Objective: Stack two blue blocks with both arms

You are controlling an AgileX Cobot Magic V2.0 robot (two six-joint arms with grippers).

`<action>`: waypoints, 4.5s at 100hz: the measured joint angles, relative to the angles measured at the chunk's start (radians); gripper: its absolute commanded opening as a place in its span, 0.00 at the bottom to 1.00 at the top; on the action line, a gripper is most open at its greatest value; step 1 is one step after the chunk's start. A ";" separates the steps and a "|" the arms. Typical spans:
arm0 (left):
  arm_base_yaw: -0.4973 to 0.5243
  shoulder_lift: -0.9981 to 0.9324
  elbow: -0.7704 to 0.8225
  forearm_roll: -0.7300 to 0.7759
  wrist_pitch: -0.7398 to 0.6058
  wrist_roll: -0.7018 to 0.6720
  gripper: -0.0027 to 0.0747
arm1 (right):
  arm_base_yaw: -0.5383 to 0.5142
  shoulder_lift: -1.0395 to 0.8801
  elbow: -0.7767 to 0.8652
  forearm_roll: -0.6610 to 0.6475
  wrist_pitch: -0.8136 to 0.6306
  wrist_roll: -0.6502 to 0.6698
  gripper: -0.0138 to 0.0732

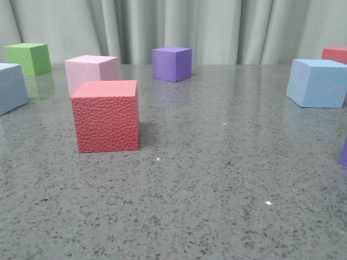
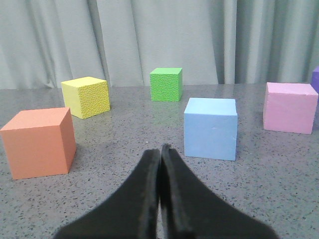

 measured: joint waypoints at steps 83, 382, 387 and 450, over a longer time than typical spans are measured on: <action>0.000 0.000 0.000 0.000 -0.006 0.000 0.01 | 0.000 0.000 0.000 0.000 0.000 0.000 0.08; 0.000 0.525 -0.628 -0.110 0.367 0.000 0.86 | 0.000 1.635 -1.638 0.059 1.072 0.020 0.91; 0.000 0.525 -0.628 -0.110 0.367 0.000 0.86 | 0.000 1.652 -1.640 0.059 1.074 0.023 0.91; 0.000 0.525 -0.628 -0.110 0.367 0.000 0.86 | 0.000 1.800 -1.642 0.059 1.056 0.031 0.91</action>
